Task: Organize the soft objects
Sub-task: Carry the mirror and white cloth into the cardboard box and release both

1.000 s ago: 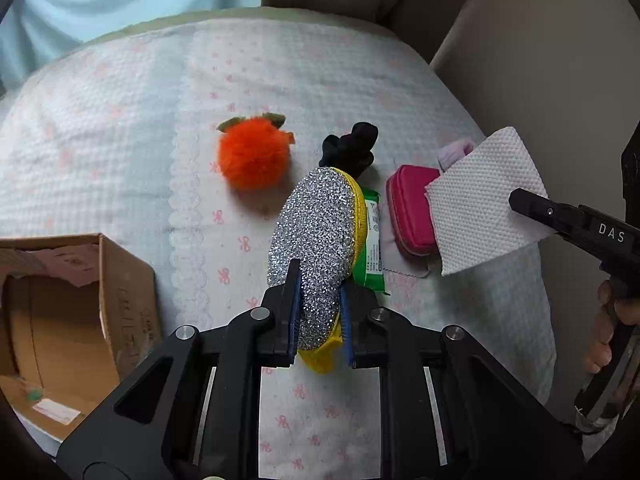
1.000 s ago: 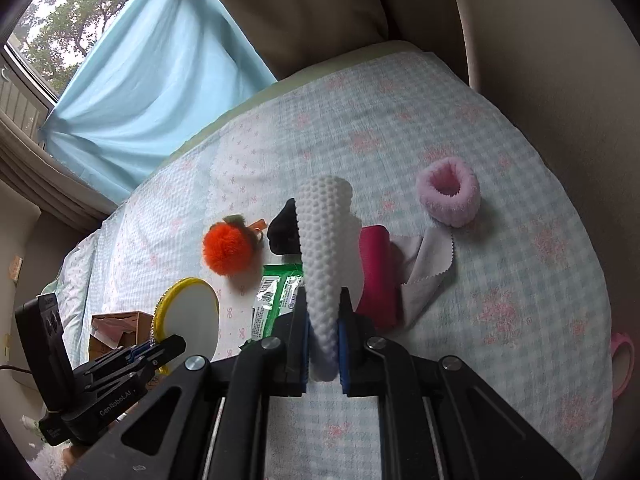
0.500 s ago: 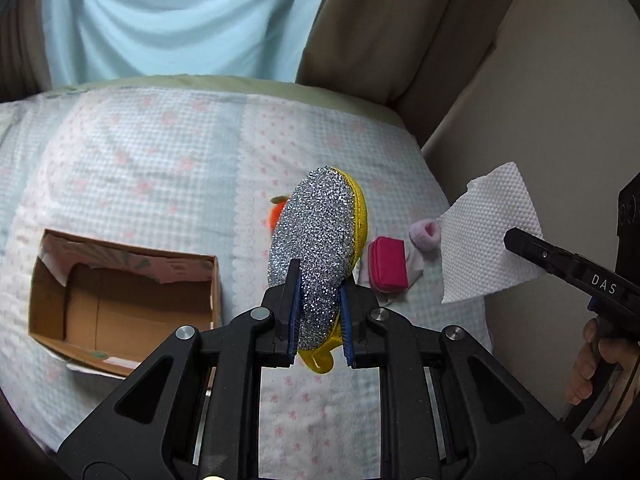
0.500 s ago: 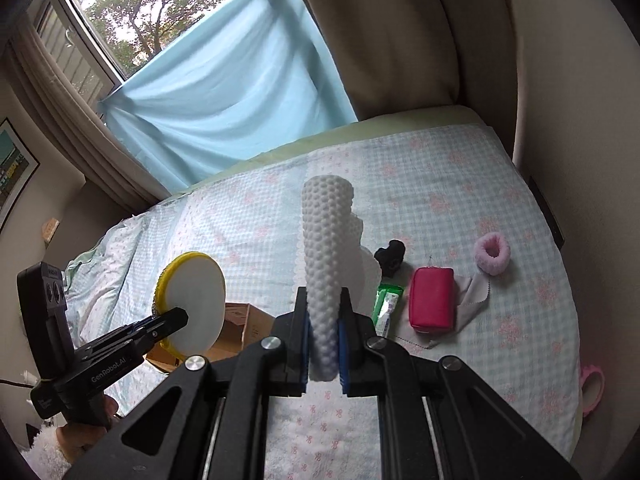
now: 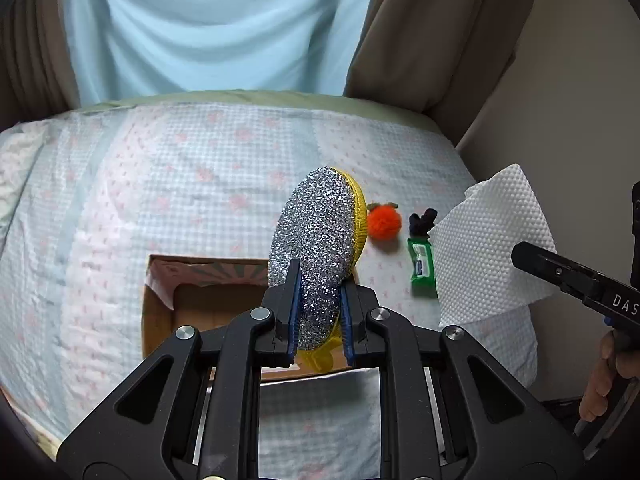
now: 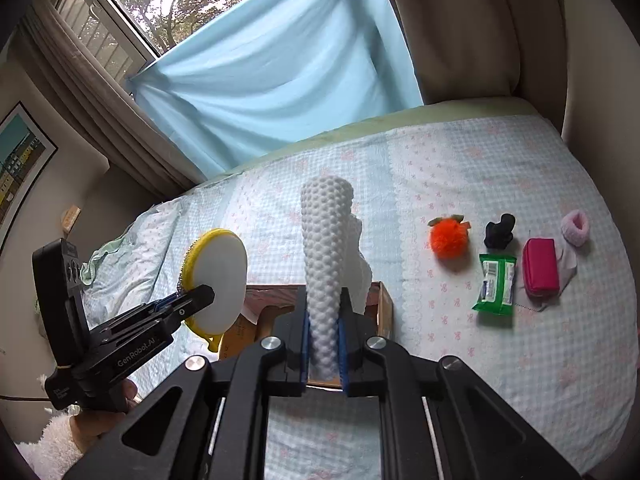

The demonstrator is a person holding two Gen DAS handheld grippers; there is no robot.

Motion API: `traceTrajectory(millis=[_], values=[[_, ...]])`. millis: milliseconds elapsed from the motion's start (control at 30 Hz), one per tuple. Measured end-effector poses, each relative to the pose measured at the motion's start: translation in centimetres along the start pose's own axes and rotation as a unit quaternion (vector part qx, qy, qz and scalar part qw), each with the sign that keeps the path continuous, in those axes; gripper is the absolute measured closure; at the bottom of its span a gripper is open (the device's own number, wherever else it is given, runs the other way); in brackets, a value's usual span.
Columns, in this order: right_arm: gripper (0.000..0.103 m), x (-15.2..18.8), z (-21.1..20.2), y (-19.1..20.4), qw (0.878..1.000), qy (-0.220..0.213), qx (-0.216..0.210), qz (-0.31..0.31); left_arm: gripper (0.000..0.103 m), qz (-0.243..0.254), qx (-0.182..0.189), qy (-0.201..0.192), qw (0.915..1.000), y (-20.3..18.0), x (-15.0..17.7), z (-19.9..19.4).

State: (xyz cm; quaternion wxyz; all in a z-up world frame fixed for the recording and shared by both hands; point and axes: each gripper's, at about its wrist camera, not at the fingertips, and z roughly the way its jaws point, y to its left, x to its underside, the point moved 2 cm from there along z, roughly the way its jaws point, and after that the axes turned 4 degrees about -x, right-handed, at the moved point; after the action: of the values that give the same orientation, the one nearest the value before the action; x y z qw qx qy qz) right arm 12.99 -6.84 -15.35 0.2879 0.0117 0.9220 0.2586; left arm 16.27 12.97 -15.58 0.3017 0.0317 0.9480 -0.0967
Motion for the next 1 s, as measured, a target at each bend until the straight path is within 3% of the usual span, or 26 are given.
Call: traceTrajectory(millis=[200,400,900,933,1000], values=[[0.092,1.8,5.4,3.6,0.999,0.020,0.014,0.042,0.089,0.027,0.007,0.042,0.9987,7.1,0.7,1.9],[0.092,2.9,10.2,5.2,0.997,0.045,0.031,0.062,0.089,0.050,0.007,0.094,0.9943,11.0,2.2,5.7],[0.092,5.4,20.8,2.1,0.982,0.149,0.070,0.095,0.089,0.098,0.002,0.204,0.9739,13.7,6.2,16.2],[0.092,5.4,21.2,1.8,0.981,0.154,0.074,0.094,0.088,0.105,0.000,0.208,0.9725,13.6,6.2,16.6],[0.092,5.3,21.9,1.2,0.978,0.165,0.079,0.096,0.075,0.124,-0.009,0.211,0.9696,13.3,6.3,17.2]])
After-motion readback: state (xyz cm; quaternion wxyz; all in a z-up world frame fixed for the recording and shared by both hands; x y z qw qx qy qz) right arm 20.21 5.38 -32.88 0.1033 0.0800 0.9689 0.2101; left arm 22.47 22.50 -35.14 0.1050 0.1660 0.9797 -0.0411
